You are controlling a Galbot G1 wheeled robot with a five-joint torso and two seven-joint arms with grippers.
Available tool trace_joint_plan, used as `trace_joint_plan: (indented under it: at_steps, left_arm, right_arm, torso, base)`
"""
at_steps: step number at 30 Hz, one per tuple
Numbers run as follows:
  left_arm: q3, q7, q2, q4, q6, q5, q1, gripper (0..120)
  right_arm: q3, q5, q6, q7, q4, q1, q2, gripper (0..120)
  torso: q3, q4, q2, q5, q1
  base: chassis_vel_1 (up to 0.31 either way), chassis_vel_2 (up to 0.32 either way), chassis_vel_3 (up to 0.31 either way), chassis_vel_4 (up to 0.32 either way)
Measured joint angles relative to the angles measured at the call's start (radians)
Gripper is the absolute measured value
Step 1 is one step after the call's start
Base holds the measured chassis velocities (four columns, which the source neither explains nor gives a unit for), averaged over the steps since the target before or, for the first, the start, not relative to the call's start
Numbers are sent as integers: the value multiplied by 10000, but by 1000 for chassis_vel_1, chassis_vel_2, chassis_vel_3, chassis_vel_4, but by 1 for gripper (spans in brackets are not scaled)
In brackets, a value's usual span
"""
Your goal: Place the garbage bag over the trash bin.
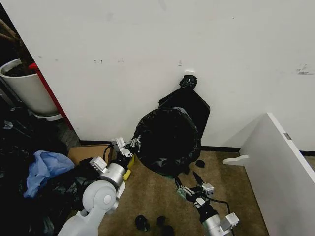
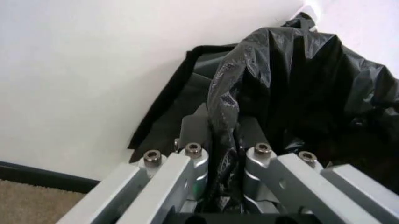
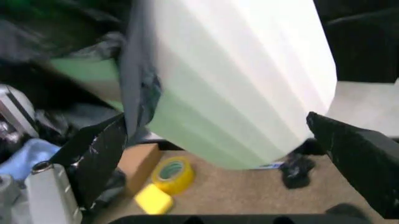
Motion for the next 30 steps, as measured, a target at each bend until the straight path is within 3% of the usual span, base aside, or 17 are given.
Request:
trace_joint_plan:
  at_steps: [7,15,17,19,20,21,25,28,30]
  left_arm:
    - [-137,-14,18,-251,237,-8,142,4]
    - [-197,-3,-16,-223,135,138,234,4]
    - [-188,-7,-31,-171,39,163,207,4]
    - [-173,-7,-16,-35,-50,226,133,4]
    - [-173,-7,-16,-35,-50,226,133,4]
    - [-173,-3,-4,-4,-59,240,123,4]
    - [-171,312,173,199,-182,418,198,4]
    - [-159,757,336,384,-409,565,314,4]
    - [-157,1414,503,660,-777,635,381,4]
  right_arm:
    - [324,-564,727,-403,-794,479,109,100]
    - [693,-777,2234,-2203,-1091,373,-131,100]
    - [842,-419,2531,-3343,-1281,306,-279,100]
    - [1568,1172,2771,-6354,-1899,297,-417,100]
    - [1568,1172,2771,-6354,-1899,297,-417,100]
    - [1860,1536,2778,-7191,-2095,329,-445,100]
    - [3502,3641,1830,-11537,-2714,482,-568,100]
    - [3918,4824,1477,-11763,-2395,456,-665,100]
    - [4090,5543,1398,-11009,-1929,432,-747,100]
  torso:
    - [0,1,0,0,0]
    - [0,1,0,-1,0]
    - [0,2,0,-2,0]
    - [0,0,0,4,0]
    - [0,0,0,4,0]
    - [0,0,0,2,0]
    - [0,-1,0,1,0]
    - [0,-1,0,-1,0]
    - [0,1,0,0,0]
  base:
    - [0,0,0,0]
    - [0,0,0,0]
    - [0,0,0,0]
    - [0,0,0,0]
    - [0,0,0,0]
    - [0,0,0,0]
    - [0,0,0,0]
    - [0,0,0,0]
    - [0,0,0,0]
